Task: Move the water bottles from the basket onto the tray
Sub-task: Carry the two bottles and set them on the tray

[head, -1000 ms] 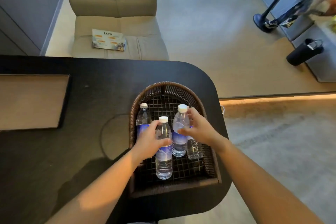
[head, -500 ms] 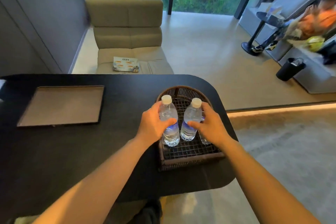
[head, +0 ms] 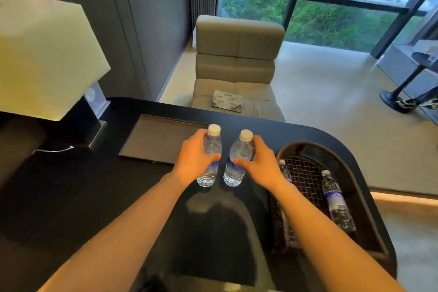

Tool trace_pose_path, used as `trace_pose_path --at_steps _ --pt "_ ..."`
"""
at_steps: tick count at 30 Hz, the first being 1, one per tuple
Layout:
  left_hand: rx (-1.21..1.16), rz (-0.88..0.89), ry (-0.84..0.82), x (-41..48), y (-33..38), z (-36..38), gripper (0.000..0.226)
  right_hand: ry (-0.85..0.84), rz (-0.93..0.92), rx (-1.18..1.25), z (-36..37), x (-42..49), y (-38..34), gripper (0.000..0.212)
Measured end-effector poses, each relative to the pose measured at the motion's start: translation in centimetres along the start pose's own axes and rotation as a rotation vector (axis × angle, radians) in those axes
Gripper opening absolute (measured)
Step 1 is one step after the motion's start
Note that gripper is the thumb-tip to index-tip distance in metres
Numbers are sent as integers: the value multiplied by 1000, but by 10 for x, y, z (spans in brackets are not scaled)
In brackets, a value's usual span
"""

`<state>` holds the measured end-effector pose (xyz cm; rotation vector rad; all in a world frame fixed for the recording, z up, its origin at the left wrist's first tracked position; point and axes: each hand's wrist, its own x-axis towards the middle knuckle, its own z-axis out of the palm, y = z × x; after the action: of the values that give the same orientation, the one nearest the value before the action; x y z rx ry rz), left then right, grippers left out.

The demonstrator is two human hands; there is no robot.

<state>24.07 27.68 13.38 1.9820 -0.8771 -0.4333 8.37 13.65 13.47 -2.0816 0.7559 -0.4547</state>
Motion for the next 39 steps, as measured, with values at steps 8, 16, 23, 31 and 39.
trace_pose_path --at_steps 8,16,23,31,39 --pt "154 -150 37 100 -119 -99 65 -54 95 24 149 115 -42 57" --pt "125 -191 11 192 -213 -157 64 -72 137 17 265 217 -67 58" --pt "87 -131 46 246 -257 -169 66 -47 132 -35 307 277 -76 60" --pt "79 -89 98 292 -271 -174 68 8 160 -18 321 320 -86 63" --pt "36 -61 109 298 -271 -171 71 19 171 4 325 329 -88 68"
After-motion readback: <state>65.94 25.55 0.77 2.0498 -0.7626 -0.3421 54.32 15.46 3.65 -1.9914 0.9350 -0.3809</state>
